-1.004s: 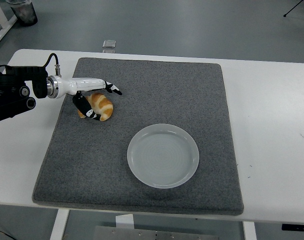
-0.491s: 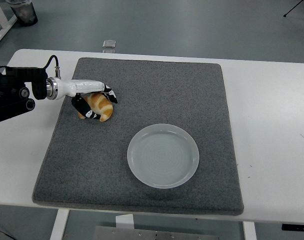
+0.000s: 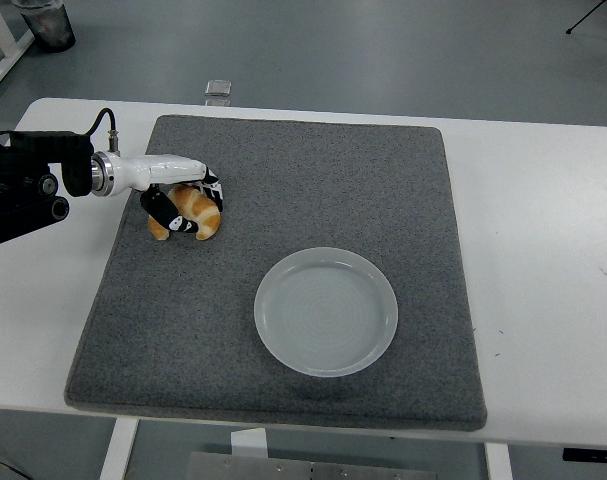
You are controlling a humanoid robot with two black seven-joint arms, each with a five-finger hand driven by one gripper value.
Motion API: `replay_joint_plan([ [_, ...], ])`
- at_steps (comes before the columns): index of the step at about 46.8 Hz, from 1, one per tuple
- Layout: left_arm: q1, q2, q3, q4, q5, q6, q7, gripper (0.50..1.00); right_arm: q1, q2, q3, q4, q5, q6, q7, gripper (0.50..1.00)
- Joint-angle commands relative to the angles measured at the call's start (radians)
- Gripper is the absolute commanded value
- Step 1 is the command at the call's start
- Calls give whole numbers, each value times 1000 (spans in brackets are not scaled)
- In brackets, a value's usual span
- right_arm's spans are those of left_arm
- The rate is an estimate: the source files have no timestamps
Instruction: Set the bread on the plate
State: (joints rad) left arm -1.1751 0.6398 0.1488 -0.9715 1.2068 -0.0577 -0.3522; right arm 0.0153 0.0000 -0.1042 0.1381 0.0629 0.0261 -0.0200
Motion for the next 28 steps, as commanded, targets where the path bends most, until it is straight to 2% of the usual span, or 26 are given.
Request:
replay_joint_plan([
  [1,-3,0,-2,5,-1,4,-1,500,0,0,0,0,0,0,0,952],
  [28,-40,-11,-20,-9,-24,3,-2,500,0,0,0,0,0,0,0,952],
])
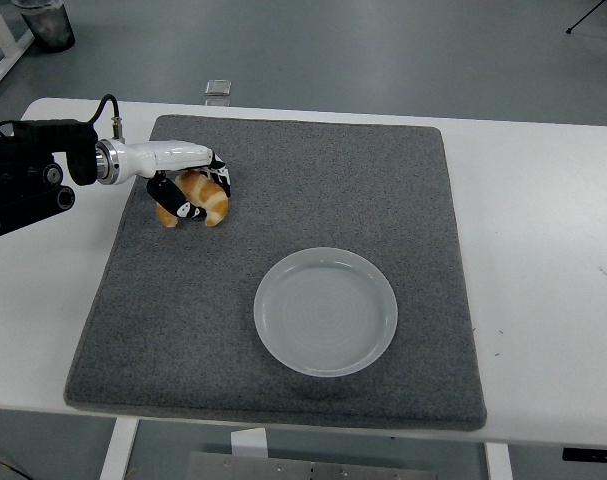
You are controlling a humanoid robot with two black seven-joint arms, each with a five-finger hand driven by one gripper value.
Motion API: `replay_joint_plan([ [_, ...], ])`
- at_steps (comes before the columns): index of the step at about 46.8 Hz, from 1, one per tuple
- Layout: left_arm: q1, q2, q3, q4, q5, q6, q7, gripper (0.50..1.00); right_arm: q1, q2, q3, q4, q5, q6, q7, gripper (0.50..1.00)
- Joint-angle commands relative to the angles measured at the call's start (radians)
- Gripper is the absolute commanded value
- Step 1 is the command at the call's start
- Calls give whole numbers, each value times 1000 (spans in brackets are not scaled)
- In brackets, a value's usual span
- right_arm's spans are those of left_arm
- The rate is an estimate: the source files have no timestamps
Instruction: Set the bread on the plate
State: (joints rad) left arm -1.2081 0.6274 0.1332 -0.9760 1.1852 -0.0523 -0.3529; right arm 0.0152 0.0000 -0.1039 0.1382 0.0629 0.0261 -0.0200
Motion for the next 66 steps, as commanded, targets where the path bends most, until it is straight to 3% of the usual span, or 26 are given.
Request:
replay_joint_plan([
  [1,-10,1,-12,-4,-2,-8,-3,500,0,0,1,0,0,0,0,952],
  [13,-45,21,-147,-18,-10,-90,-9,500,0,0,0,0,0,0,0,952],
  [28,-108,67,-227,-21,-10,-153,-31,500,0,0,0,0,0,0,0,952],
  [38,-134,77,-236,-35,-9,-170,-70,500,0,0,0,0,0,0,0,952],
  [58,-191,60,-251,-213,-9,-193,-69,500,0,0,0,0,0,0,0,952],
  [66,-192,8,-261,-236,-6,-198,-69,500,0,0,1,0,0,0,0,952],
])
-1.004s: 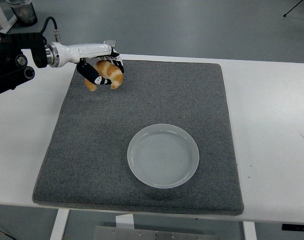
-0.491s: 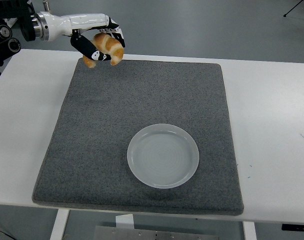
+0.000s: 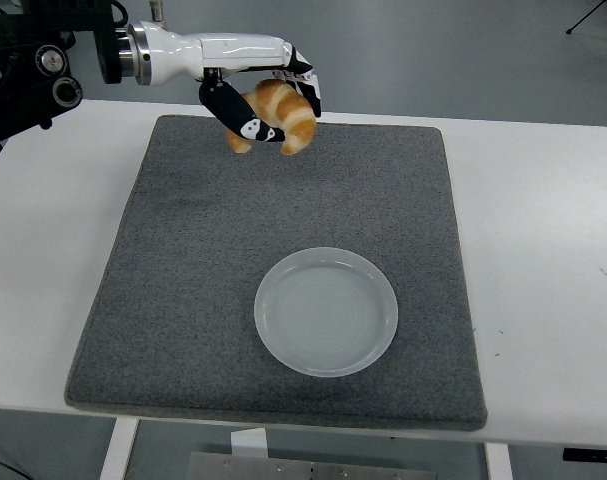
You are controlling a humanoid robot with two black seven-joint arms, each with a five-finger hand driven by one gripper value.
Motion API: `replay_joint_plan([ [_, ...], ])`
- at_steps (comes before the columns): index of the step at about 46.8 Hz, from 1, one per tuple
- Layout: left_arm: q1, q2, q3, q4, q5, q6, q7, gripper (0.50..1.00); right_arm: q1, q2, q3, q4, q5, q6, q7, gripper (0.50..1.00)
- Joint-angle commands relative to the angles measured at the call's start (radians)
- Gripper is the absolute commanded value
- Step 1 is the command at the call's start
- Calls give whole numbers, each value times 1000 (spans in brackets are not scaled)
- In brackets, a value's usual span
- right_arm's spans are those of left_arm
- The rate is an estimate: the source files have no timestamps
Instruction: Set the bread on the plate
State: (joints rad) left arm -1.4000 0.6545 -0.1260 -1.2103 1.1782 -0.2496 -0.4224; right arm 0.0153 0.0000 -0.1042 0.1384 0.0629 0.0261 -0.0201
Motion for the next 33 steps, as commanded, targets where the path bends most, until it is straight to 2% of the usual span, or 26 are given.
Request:
replay_joint_plan([
  [1,-1,-26,-1,-3,1,0,1,500,0,0,0,0,0,0,0,952],
  [20,2,-145,13,-47,14,-3,1,500,0,0,1,0,0,0,0,954],
  [33,18,-165,48,-94,29,-74,7,500,0,0,0,0,0,0,0,954],
])
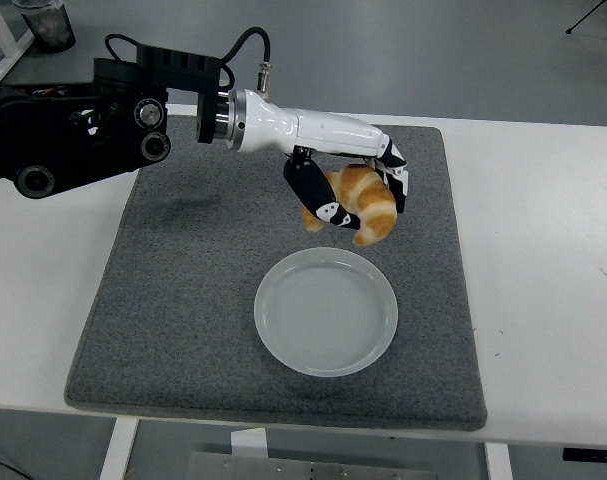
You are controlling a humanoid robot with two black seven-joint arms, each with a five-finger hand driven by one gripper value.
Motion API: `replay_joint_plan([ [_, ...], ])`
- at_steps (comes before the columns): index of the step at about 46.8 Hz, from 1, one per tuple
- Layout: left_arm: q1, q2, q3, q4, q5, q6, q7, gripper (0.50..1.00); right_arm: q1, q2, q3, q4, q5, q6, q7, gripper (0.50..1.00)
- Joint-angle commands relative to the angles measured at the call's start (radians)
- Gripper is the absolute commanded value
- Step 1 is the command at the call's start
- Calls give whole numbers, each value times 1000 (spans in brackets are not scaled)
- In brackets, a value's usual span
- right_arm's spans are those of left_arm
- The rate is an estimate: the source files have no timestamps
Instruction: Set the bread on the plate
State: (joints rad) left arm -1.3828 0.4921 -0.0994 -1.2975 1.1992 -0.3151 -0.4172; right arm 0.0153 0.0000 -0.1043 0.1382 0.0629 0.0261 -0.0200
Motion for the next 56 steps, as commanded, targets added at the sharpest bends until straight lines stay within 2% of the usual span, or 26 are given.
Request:
replay_joint_plan([
  [1,1,-3,29,-8,14,-9,0,500,0,0,0,1,0,0,0,952],
  [14,10,-7,122,-8,86,-9,0,500,0,0,0,0,0,0,0,954],
  [34,65,-52,138,-6,171,-9,1,500,0,0,1,0,0,0,0,952],
  [56,106,-56,147,-8,253,17,9,500,0,0,0,1,0,0,0,952],
])
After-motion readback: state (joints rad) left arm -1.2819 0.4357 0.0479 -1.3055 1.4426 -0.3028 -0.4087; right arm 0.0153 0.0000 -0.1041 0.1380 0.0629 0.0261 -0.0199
